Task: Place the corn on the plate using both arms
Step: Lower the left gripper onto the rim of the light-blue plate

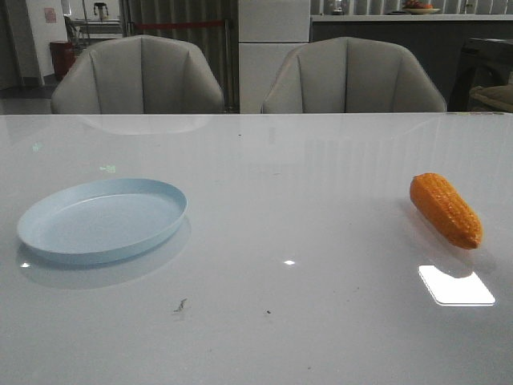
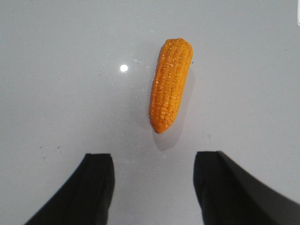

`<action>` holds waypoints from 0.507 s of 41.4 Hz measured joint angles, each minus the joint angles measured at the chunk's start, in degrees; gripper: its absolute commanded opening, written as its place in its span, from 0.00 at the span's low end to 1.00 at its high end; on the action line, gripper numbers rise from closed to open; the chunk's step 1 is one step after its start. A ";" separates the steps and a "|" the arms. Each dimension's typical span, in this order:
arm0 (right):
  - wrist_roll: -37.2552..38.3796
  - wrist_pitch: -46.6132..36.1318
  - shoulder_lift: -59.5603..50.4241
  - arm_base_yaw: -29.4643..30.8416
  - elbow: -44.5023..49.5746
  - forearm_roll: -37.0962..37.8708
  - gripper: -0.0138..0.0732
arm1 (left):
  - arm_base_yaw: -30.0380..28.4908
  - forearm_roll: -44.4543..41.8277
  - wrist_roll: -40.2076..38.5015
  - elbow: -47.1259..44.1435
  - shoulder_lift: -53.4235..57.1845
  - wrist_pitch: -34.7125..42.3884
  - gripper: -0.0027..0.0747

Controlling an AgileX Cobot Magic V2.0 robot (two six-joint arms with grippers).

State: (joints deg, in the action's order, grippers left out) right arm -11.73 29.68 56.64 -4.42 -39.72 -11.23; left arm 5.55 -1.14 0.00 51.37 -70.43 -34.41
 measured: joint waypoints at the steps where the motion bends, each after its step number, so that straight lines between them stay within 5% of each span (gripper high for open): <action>1: 0.00 0.00 0.00 0.00 0.00 0.00 0.72 | 0.00 0.00 0.00 1.74 -1.95 -1.04 0.62; 21: 0.00 0.21 0.00 0.00 0.00 0.00 0.72 | 0.00 0.26 0.00 30.47 -32.66 -14.53 0.62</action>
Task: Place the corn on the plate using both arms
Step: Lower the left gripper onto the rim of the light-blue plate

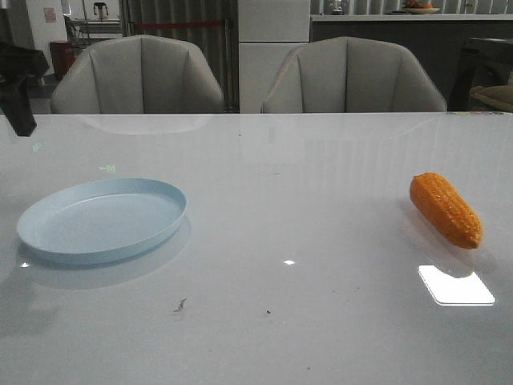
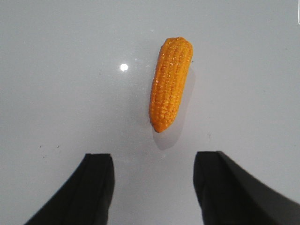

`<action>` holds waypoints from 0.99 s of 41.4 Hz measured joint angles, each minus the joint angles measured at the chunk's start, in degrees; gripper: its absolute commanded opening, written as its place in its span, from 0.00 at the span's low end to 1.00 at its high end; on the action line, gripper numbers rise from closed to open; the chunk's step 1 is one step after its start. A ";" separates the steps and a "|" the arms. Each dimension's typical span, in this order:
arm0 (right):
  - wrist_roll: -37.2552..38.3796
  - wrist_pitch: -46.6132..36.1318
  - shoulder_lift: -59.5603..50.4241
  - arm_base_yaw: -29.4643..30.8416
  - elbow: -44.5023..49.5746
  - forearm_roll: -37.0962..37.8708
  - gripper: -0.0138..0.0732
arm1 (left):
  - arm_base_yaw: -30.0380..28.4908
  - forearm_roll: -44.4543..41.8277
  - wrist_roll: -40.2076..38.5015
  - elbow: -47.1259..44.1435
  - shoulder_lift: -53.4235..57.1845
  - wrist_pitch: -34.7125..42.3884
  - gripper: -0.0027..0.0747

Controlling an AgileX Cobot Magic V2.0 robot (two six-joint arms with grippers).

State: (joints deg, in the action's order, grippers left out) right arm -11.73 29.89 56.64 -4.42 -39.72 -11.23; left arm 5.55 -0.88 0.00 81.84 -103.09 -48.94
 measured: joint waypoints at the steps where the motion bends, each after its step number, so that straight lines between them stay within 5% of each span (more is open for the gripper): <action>1: 0.00 0.00 0.00 0.00 0.00 0.00 0.72 | 0.00 0.14 0.00 1.09 -1.43 -0.38 0.62; 17: 0.00 0.00 0.00 0.00 0.00 0.00 0.72 | 0.00 3.35 0.00 5.14 -13.54 -2.59 0.62; 41: 0.00 0.00 0.00 0.00 0.00 0.00 0.72 | 0.00 4.95 0.00 6.08 -17.73 -3.78 0.57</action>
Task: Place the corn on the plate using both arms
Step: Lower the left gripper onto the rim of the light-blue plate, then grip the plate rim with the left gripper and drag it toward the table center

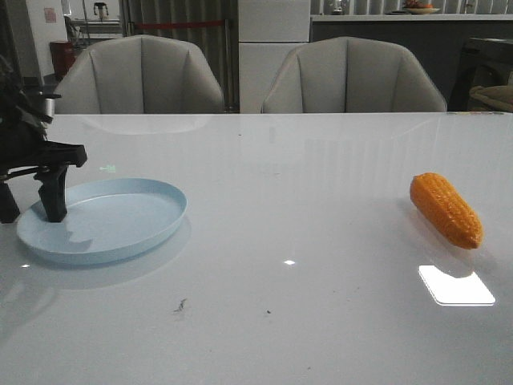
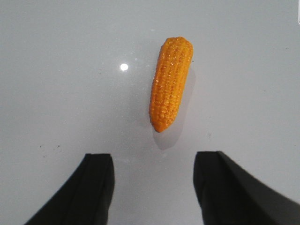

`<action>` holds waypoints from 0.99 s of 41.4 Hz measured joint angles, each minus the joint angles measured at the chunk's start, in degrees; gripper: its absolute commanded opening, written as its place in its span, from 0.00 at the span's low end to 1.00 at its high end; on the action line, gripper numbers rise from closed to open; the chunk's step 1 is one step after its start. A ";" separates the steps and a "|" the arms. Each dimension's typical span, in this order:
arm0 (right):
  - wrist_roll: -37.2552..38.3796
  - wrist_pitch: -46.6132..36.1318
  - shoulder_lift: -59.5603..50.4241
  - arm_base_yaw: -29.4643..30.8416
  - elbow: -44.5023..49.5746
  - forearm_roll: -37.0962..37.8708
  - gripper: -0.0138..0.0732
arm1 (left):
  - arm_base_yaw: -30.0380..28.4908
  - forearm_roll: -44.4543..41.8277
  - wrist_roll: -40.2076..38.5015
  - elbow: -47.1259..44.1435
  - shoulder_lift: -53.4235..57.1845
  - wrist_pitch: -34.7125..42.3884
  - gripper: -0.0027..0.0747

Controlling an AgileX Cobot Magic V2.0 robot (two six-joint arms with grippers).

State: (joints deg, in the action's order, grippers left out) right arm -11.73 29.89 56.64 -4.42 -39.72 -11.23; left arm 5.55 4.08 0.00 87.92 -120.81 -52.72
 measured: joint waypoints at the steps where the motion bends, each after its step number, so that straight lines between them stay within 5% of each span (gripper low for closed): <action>1: 0.00 0.00 0.00 0.00 0.00 0.00 0.72 | 0.00 0.00 0.00 0.02 0.02 -0.08 0.53; 9: 0.00 0.00 0.00 0.00 0.00 0.00 0.72 | 0.00 1.14 0.00 0.13 0.02 -0.73 0.14; 27: 0.00 0.00 0.00 0.00 0.00 0.00 0.72 | 0.00 2.02 0.00 0.87 0.02 -2.82 0.15; 41: 0.00 1.07 0.00 0.00 0.00 0.00 0.72 | 0.00 2.26 0.00 10.35 -1.19 -13.13 0.15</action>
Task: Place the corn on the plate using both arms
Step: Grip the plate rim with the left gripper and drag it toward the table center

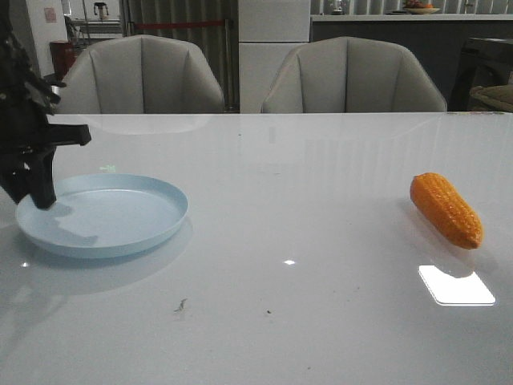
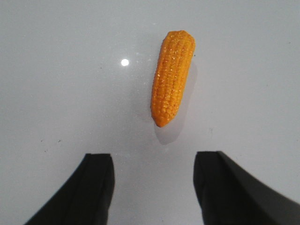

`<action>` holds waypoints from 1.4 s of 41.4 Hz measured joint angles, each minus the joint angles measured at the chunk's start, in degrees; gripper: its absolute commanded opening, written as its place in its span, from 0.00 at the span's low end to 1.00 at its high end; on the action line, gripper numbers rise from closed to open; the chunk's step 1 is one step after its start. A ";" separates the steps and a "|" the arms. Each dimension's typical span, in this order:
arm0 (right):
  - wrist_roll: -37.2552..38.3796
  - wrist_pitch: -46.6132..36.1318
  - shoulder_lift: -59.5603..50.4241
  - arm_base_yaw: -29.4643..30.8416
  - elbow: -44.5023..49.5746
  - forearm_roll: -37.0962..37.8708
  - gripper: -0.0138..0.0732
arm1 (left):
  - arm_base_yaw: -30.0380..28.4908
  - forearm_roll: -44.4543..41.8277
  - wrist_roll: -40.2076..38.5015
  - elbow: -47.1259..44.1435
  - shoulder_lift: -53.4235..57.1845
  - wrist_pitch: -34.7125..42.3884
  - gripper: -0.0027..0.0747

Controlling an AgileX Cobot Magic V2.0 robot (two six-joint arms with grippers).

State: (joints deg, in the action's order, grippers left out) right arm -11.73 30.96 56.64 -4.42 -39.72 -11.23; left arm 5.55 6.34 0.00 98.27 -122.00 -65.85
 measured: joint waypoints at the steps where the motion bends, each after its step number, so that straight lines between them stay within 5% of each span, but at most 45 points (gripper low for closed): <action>1: 0.00 0.00 0.00 0.00 0.00 0.00 0.72 | 0.00 0.38 0.00 0.61 0.00 -0.57 0.15; 15: 0.00 0.00 0.00 0.00 0.00 0.00 0.72 | 1.69 9.48 2.92 10.76 -0.23 -3.93 0.15; 30: 0.00 0.00 0.00 0.00 0.00 0.00 0.72 | 15.90 11.26 3.27 11.15 -0.72 -4.20 0.15; 41: 0.00 0.62 0.00 0.00 0.00 0.00 0.72 | 22.90 5.15 2.24 11.17 -5.16 -4.33 0.15; 58: 0.00 2.31 0.00 0.00 0.00 0.00 0.72 | 22.14 -0.22 1.90 11.17 -6.32 -4.33 0.15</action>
State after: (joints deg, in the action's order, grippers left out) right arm -11.73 33.27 56.64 -4.42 -39.72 -11.23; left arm 27.68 6.12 1.90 109.44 -128.33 -70.18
